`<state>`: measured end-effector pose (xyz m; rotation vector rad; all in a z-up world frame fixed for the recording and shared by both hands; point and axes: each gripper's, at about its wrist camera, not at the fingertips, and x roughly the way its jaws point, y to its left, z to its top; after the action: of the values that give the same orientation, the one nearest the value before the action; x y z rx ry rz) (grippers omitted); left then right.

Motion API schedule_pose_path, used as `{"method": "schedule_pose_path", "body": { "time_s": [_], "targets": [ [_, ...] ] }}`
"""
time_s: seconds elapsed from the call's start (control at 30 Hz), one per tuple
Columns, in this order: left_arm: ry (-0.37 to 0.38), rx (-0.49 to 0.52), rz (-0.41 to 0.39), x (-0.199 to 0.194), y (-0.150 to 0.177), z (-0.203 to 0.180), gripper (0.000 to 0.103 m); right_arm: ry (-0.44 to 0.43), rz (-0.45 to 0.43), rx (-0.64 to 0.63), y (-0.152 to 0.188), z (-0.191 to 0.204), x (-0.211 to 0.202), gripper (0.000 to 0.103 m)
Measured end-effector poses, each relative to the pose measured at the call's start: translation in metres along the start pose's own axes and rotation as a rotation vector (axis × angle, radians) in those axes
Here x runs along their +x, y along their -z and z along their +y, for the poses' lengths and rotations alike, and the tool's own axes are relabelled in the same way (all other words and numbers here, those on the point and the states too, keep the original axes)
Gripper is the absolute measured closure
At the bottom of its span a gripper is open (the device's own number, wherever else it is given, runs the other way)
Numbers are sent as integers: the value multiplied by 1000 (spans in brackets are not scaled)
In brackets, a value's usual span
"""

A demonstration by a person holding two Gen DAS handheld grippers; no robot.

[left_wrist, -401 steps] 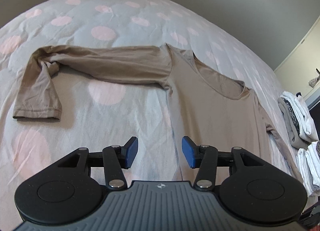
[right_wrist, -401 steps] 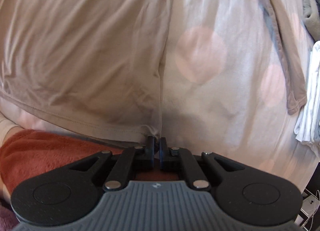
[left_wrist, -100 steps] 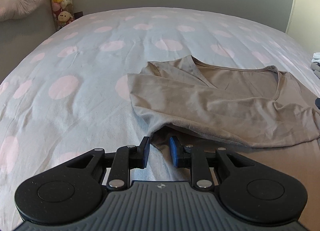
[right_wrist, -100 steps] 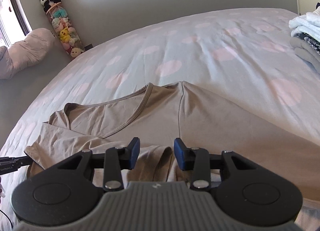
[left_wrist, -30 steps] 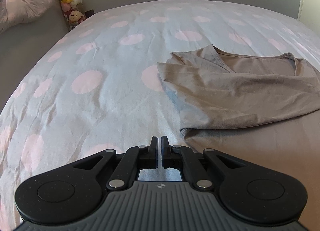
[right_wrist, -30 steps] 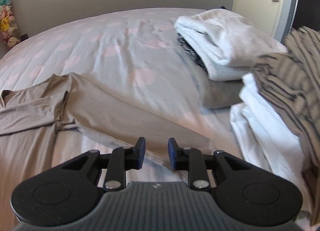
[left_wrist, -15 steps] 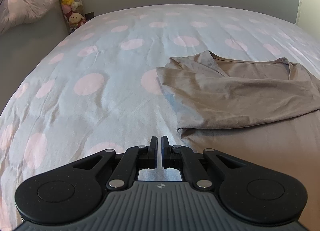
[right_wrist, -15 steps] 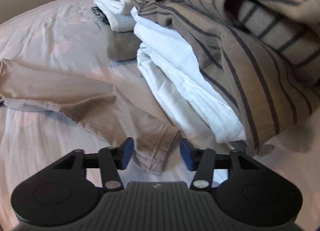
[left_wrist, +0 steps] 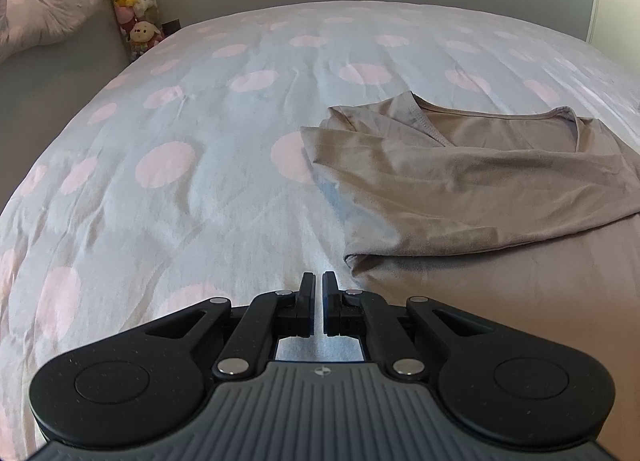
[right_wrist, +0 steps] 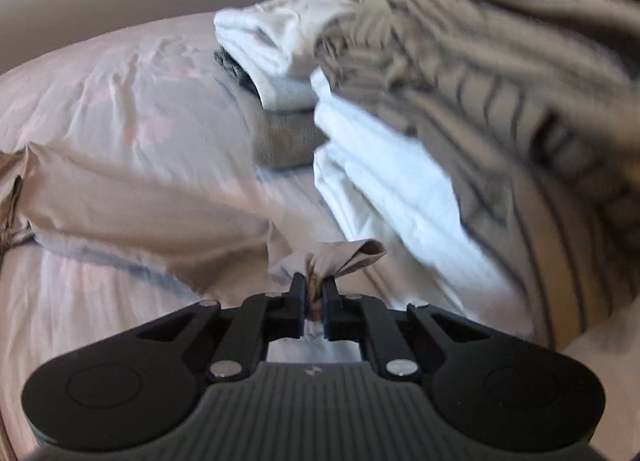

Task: Fold clothes
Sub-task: 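Lift the sleeve with the right gripper and fold it across the shirt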

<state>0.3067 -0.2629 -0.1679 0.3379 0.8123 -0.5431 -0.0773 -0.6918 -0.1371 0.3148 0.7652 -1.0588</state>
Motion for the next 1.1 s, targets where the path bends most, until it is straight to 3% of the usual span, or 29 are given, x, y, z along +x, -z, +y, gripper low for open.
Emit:
{"method": "schedule_pose_path", "body": {
  "time_s": [0.27,0.37,0.47,0.73,1.1],
  "targets": [
    [30,-49,-48,-13,-7,10,102,-34,-210,-25,-133,44,-59,94],
    [42,-69,-63,-16,-9,15,102,-93,-284,-63,-176,80,-90,94],
    [52,-88,-74,-17,-10,20,102,-174,-348,-125,-197,128,-122,94],
    [82,-138,-87,-22,-11,35,102,-417,-417,-277,-202,262,-183,94],
    [105,-185,-99,-19,-12,48,102,-622,-290,-463,-137,394,-176,94]
  ]
}}
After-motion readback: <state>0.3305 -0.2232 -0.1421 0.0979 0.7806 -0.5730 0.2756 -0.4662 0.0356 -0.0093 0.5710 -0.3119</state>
